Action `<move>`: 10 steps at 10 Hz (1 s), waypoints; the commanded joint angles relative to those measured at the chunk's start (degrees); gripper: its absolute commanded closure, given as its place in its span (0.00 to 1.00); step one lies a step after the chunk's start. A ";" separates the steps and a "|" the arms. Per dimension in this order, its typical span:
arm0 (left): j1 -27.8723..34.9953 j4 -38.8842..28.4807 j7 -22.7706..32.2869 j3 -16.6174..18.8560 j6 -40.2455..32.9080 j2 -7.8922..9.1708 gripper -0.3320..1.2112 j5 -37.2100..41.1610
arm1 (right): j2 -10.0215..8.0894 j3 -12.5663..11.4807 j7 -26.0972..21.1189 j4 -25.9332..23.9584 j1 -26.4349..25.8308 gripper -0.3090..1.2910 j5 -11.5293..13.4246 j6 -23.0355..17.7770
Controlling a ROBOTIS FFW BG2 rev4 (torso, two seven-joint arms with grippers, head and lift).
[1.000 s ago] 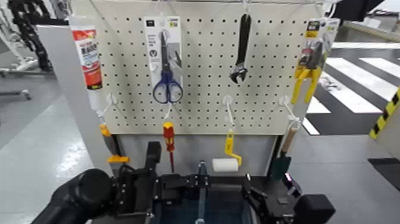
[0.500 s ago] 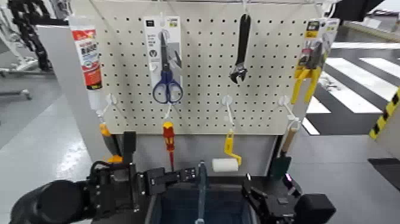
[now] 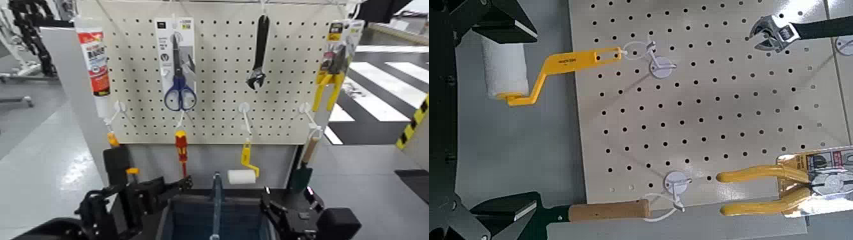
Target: Place the crate on the table.
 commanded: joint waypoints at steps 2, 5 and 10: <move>9.26 -4.79 2.59 2.97 -17.36 -4.99 0.34 -17.85 | 0.00 -0.34 0.00 -0.26 0.32 0.28 0.00 0.21; 15.23 -4.00 9.98 1.12 -30.54 -4.91 0.34 -25.06 | -0.09 -0.43 0.08 -0.26 0.41 0.28 0.00 0.47; 18.22 -1.71 14.63 -2.65 -40.21 -4.03 0.34 -32.53 | -0.09 -0.52 0.26 -0.08 0.50 0.28 -0.18 0.56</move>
